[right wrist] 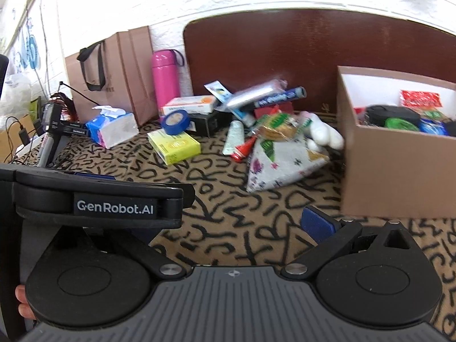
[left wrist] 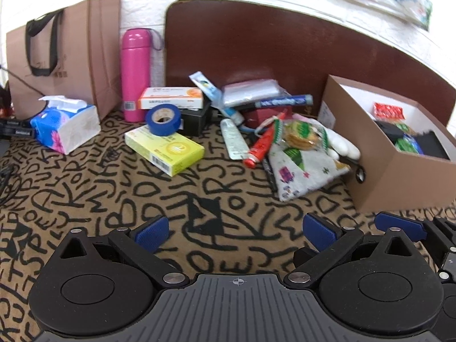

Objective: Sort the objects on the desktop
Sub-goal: 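Withdraw the left gripper from the box toward the yellow medicine box, then grasp the yellow medicine box with the left gripper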

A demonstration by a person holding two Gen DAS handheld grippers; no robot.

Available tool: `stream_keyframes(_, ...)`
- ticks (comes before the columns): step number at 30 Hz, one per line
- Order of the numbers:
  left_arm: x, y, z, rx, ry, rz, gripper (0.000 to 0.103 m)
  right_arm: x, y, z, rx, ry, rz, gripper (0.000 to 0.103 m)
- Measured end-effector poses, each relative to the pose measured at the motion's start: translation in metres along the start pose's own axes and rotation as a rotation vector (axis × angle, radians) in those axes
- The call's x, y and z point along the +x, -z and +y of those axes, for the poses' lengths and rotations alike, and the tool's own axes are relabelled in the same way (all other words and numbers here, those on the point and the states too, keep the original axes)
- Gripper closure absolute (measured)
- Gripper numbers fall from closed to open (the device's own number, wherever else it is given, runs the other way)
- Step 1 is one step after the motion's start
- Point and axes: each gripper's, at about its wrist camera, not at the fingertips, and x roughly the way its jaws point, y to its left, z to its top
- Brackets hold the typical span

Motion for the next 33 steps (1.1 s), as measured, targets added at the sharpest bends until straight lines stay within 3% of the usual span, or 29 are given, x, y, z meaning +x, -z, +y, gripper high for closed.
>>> stream_keyframes(6,0.014,-0.016,0.028,-0.044,-0.057,-0.001,0.000,0.023,-0.013,0.014,-0.078,-0.078,-0.040,0.001)
stream_keyframes(14,0.039,-0.034,0.063,-0.109,-0.019,0.034,0.000,0.066,-0.030,0.025,-0.115,-0.175,-0.042,0.001)
stream_keyframes(28,0.105,-0.067,0.094,-0.128,-0.018,0.098,0.000,0.147,-0.052,0.044,-0.210,-0.229,0.016,0.001)
stream_keyframes(33,0.131,-0.075,0.105,-0.156,-0.017,0.136,0.005,0.175,-0.059,0.049,-0.236,-0.226,0.042,0.003)
